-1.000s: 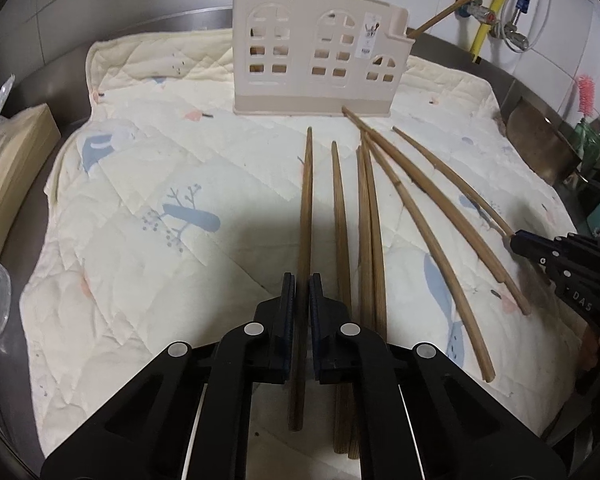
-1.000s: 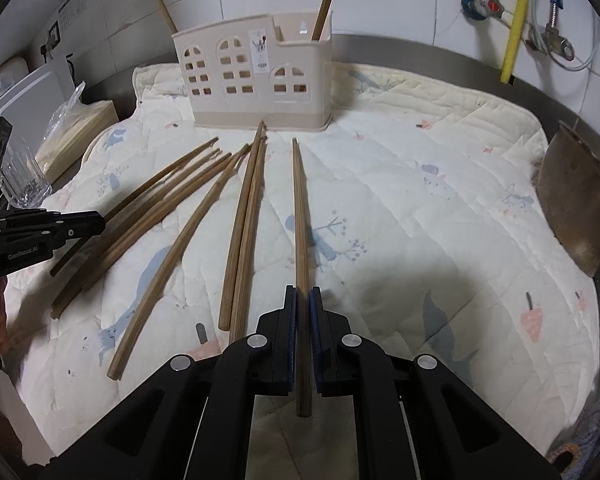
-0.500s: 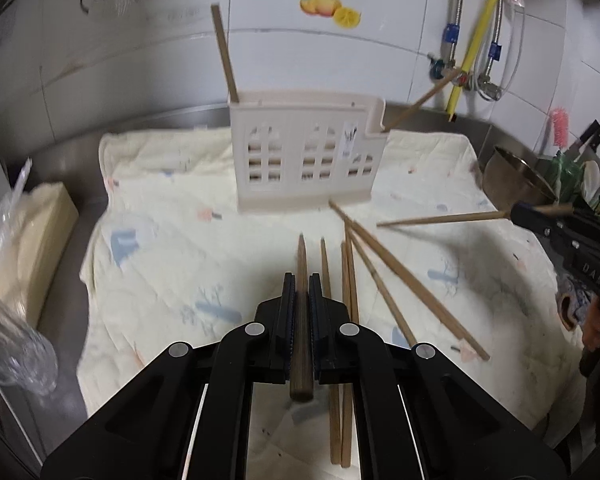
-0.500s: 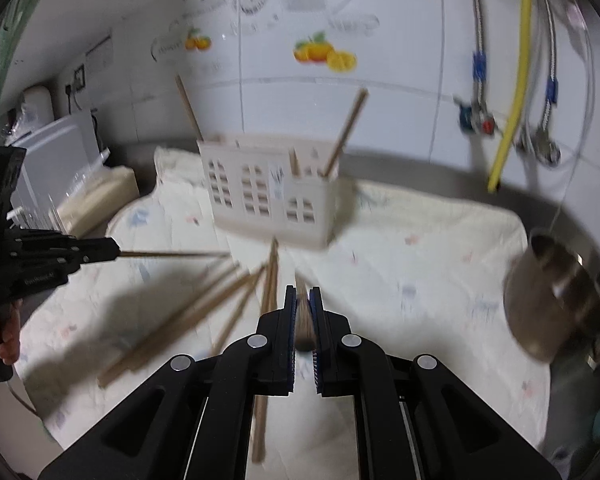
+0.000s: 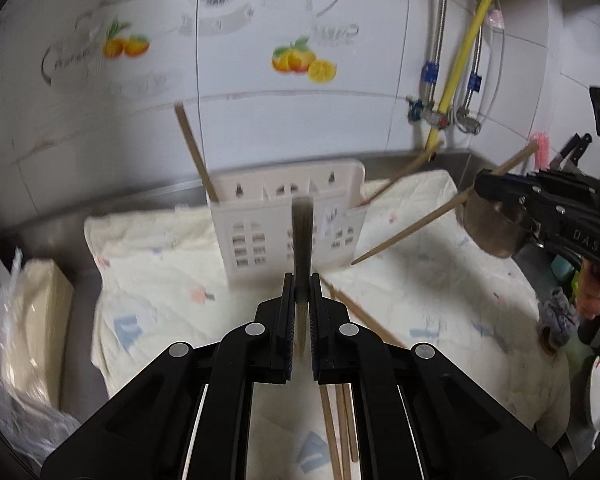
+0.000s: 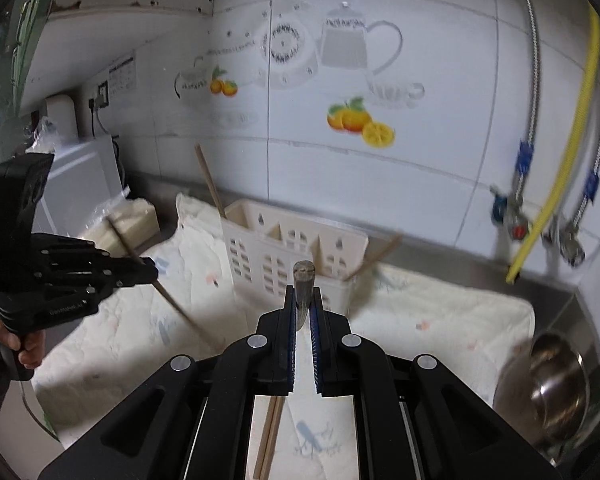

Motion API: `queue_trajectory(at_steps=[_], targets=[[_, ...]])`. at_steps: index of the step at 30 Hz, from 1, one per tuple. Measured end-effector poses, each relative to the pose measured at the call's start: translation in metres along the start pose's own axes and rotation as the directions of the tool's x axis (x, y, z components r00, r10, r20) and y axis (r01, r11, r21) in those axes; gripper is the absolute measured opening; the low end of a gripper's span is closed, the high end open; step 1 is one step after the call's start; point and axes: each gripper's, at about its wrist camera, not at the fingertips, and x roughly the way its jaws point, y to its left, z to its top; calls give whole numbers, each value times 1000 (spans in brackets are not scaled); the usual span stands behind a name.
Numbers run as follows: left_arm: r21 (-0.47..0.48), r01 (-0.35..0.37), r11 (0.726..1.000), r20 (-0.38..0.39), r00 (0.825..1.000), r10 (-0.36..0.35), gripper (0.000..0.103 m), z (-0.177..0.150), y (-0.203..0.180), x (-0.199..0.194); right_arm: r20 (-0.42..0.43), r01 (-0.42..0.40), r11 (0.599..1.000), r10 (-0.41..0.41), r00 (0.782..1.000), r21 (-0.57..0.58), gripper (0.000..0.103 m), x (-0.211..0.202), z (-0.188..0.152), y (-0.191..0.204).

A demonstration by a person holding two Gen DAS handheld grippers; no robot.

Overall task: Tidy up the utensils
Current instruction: 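Raise both held chopsticks upright and lower them into the white holder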

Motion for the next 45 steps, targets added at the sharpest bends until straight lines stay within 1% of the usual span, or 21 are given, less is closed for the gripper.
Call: queue_trajectory(at_steps=[3,8,14,18,21,24,26,27,28,31,33,41,45], targets=[[12,6,1000,25,1000,-6,5,18,2,-8,18,-9,1000,9,1000,-14,6,-6,23,-2],[46,-15,999,96,995,10,5,56,4,-27,52,9,999,-8,999,-33,6,-12,55,-8],[63,-32,997,169,985,21,5,106,7,-39,56,24,1000,-24,998,-12,6,-5,75,-19],[50,-35,998,218,976,24,5,135,14,-41,69,34,999,-33,997,-5,6,-2,85,-24],[39,-83,996,244,967,71,5,150,19,-33,74,39,999,-38,997,-8,6,3,93,-24],[6,-78,997,244,967,75,5,156,28,-18,70,50,999,-49,996,-12,6,12,97,-25],[-9,-101,995,247,964,100,5,157,32,-9,56,44,999,-43,997,-7,6,21,97,-26],[-22,-92,995,244,965,95,5,157,36,-3,51,43,999,-43,998,-7,6,24,96,-26],[-42,-78,996,239,967,86,5,156,40,3,40,45,999,-44,998,-10,6,29,94,-26],[-70,-74,995,235,968,89,5,149,47,14,15,41,999,-41,999,-12,7,40,89,-26],[-91,-77,993,212,973,95,5,143,52,26,-3,45,999,-45,999,-13,7,48,84,-26],[-124,-76,989,122,988,92,5,120,67,60,-56,50,999,-50,997,-1,7,70,69,-30],[-110,-90,990,116,988,103,6,115,67,63,-72,55,998,-54,996,10,7,77,64,-33]])
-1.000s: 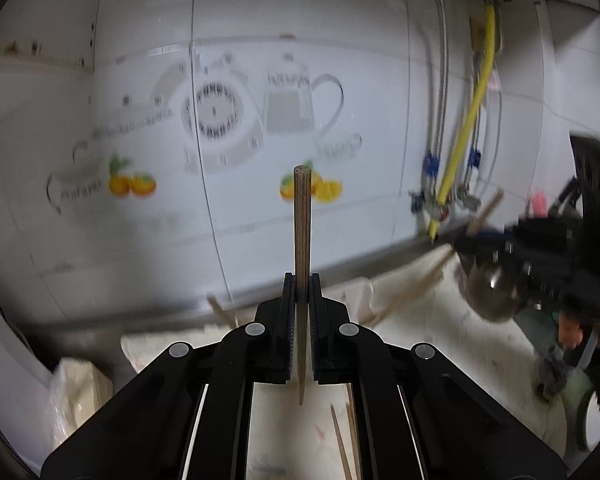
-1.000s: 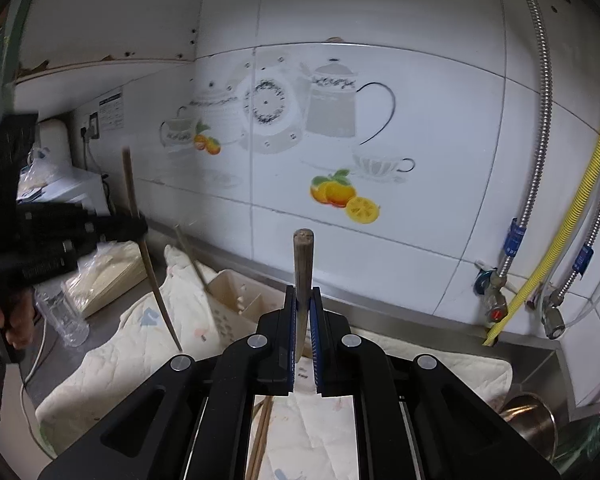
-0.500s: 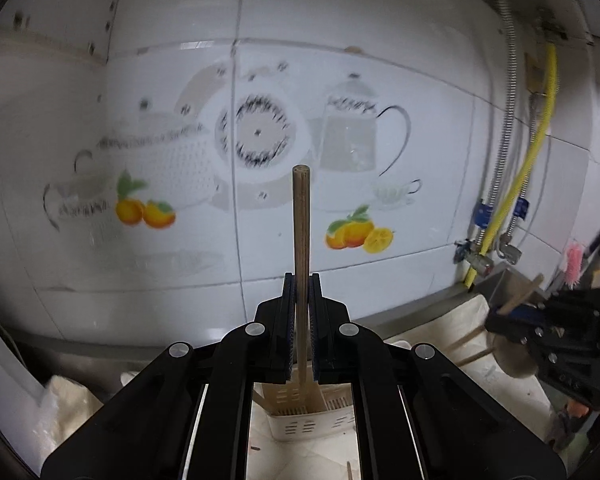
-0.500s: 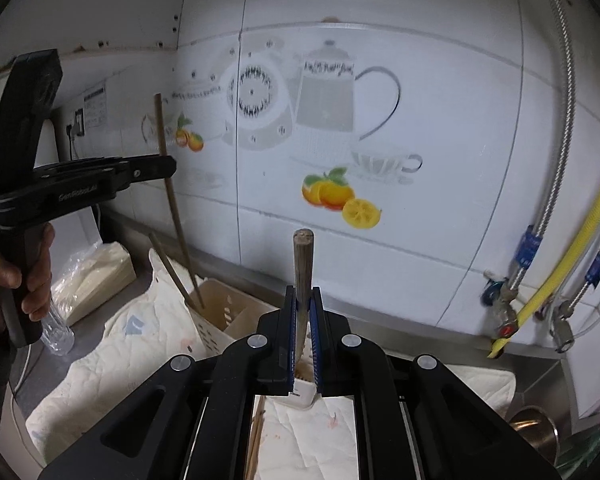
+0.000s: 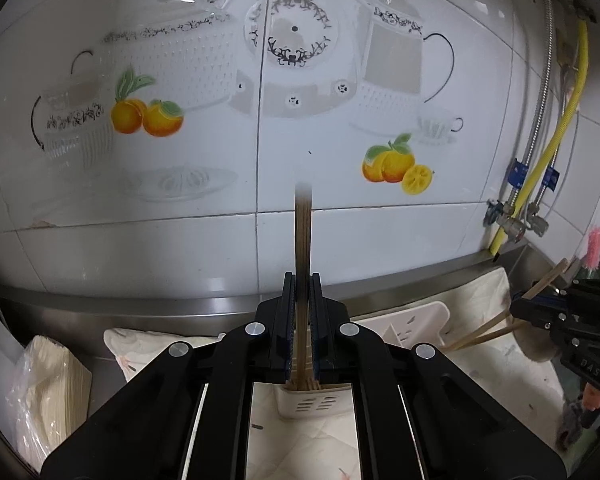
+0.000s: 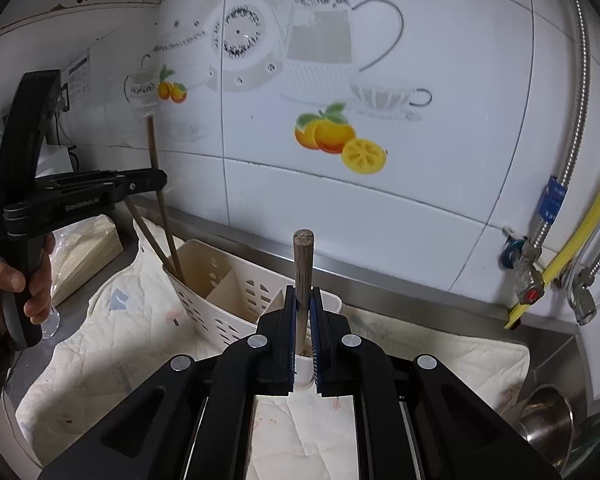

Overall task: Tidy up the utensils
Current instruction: 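Open the left gripper releasing its chopstick while the right gripper releases its own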

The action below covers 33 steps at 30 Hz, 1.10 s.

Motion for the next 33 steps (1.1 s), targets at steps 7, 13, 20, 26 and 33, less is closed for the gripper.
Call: queue_trajectory(at_steps=[7,13,20,26,33], targets=[[16,-8,1000,-7,1000,8,9,0,-3,0,-15,6,1000,-6,1000,15,7,7,-4,-4],[11,-17,1000,-2,1000,17,37,-2,-3,-3,0,16,1000,-16,1000,19,10,1,-4,-6],[10,-25,1000,24,999,25,51,-6,-5,-22,40,31,999,-32,999,29,29,-19,-7,-8],[5,-28,1000,61,998,28,60,-17,-6,-55,85,42,999,-44,995,24,45,-44,-17,-2],[2,-28,1000,57,998,28,71,-58,-11,-89,95,30,999,-32,995,21,54,-63,-53,13]])
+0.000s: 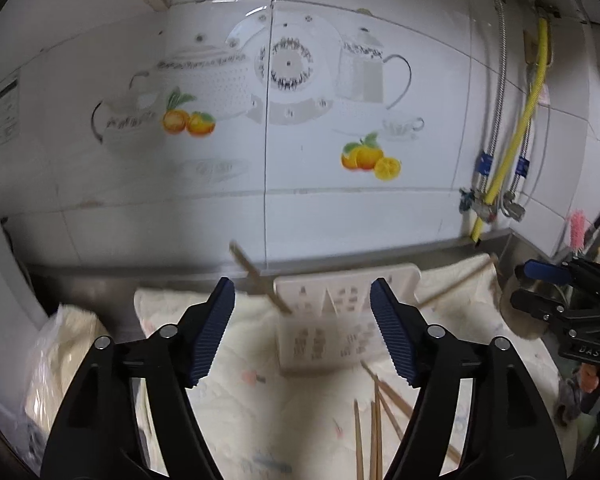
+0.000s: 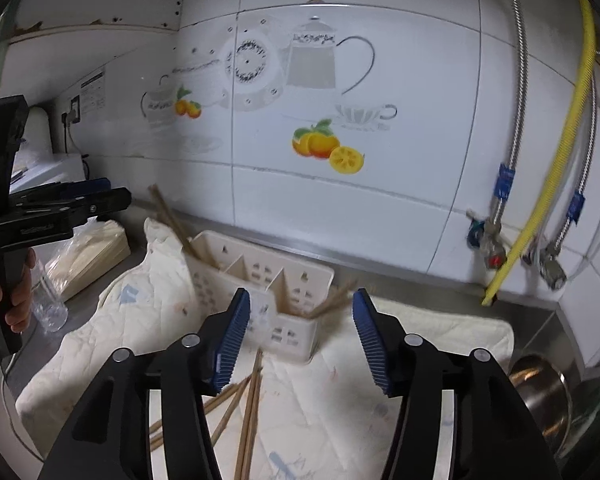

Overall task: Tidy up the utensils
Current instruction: 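Open the left gripper releasing its chopstick while the right gripper releases its own, then lower the left gripper and close on a wooden chopstick while the right gripper grasps another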

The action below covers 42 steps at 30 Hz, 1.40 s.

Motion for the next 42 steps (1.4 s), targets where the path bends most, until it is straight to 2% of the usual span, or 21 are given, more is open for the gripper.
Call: queue_trajectory(at_steps=[5,14,24,36,42], targets=[[-22,10,1000,-34,999,-11,75,-36,-2,-13,-43,-30,999,31,999,27,55,0,-35,8],[-4,-35,999,-86,996,35,81,-97,-8,-27,-144,-37,997,47,988,71,55,3,-110,18],[-51,-31,998,-184,983,21,88,-149,-3,-27,-292,-31,997,49,955,67,55,6,-190,36],[6,-7,1000,-312,950,9,90,-204,-14,-27,-351,3,1000,-2,936,4,55,13,-214,39],[32,29,999,-353,936,-16,89,-222,-25,-26,-357,16,1000,-19,934,-12,42,19,-217,40]])
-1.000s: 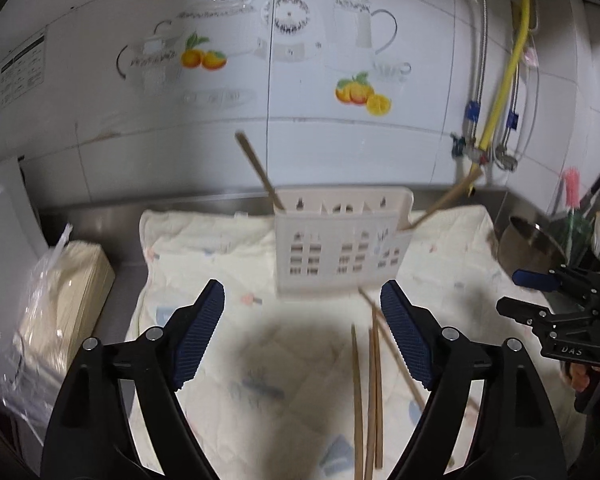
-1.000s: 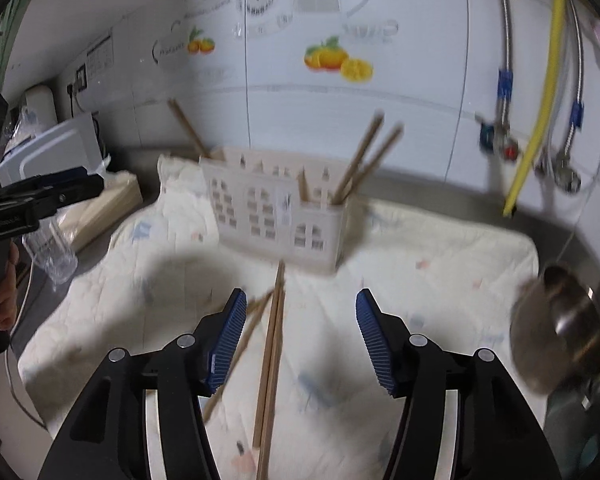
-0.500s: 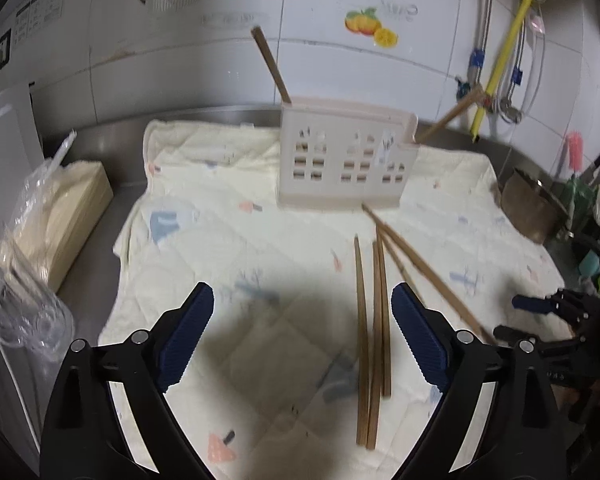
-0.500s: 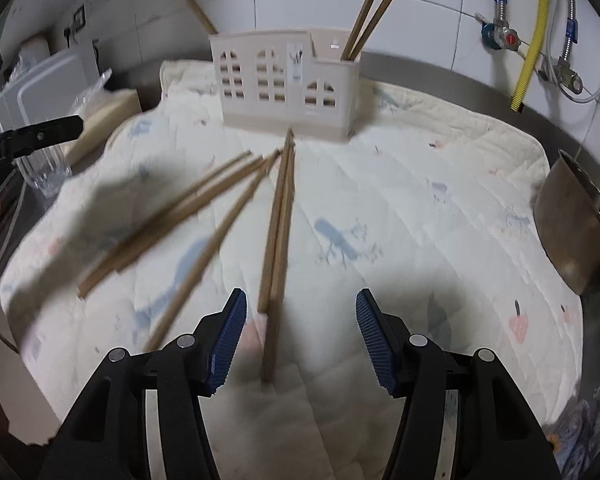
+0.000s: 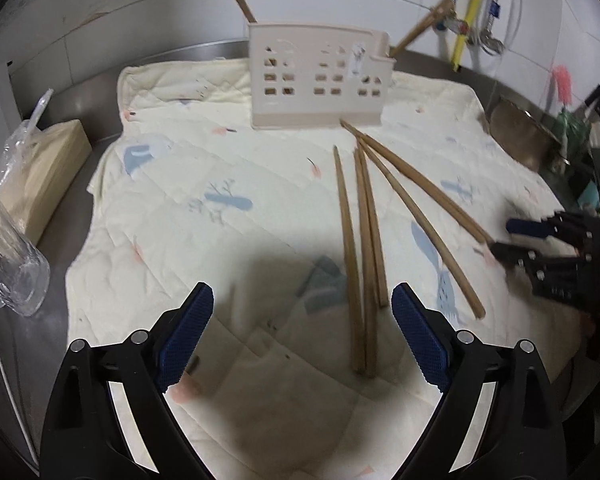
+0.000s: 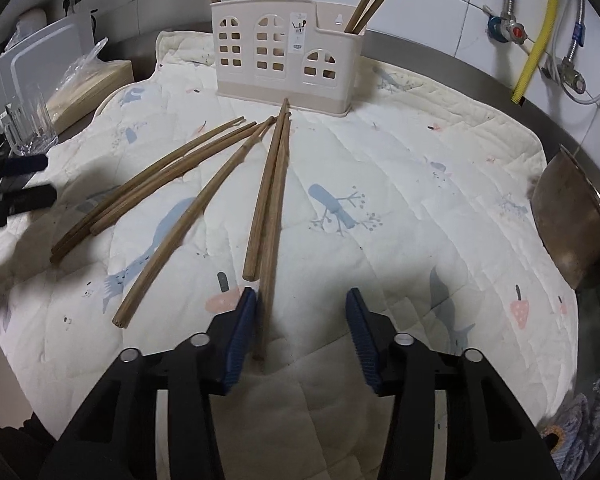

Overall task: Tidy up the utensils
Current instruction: 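Lower the left gripper and close on a wooden chopstick while the right gripper grasps another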

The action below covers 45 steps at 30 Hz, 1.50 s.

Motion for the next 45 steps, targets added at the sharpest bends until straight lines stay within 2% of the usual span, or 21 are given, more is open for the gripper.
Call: queue_trajectory(at_steps=[2,4,5,7,9,13,21,29,31,34,35,41,45], targets=[[13,7,1000,-10,1000,-7,86,-3,-4,3,1,3,1000,-3,1000,2,38,1,0,0],[28,27,999,-29,999,-26,72,-5,-9,8,4,5,1000,-5,1000,6,34,1,2,-1],[27,34,999,-35,999,-33,70,-5,-10,10,5,5,1000,-5,1000,8,33,1,2,-1],[23,48,999,-46,998,-47,57,-4,-11,15,6,4,1000,-4,1000,15,29,1,3,-2],[18,59,998,-58,997,-58,50,-4,-12,20,7,3,1000,-3,1000,19,27,2,2,-3],[4,68,998,-74,995,-67,29,-1,-11,27,11,-3,1000,3,1000,29,23,2,2,-4],[16,59,998,-89,994,-57,23,2,-19,35,13,-11,999,11,1000,37,20,5,4,-4],[39,1,999,-85,996,2,19,7,-27,45,18,-19,999,18,1000,49,16,9,5,-3],[51,-14,999,-80,997,18,15,9,-30,46,21,-23,999,22,1000,49,14,10,6,-2],[39,-1,999,-81,997,4,7,11,-28,46,23,-24,999,23,999,49,11,11,6,-1],[34,5,999,-79,997,-2,7,11,-28,44,25,-27,998,26,999,51,8,10,6,-2],[42,7,999,-50,999,-5,6,17,-26,32,48,-33,998,31,998,56,8,1,6,-3],[34,24,999,-7,1000,-23,6,27,-22,16,96,-45,997,38,995,69,7,-17,11,-7]])
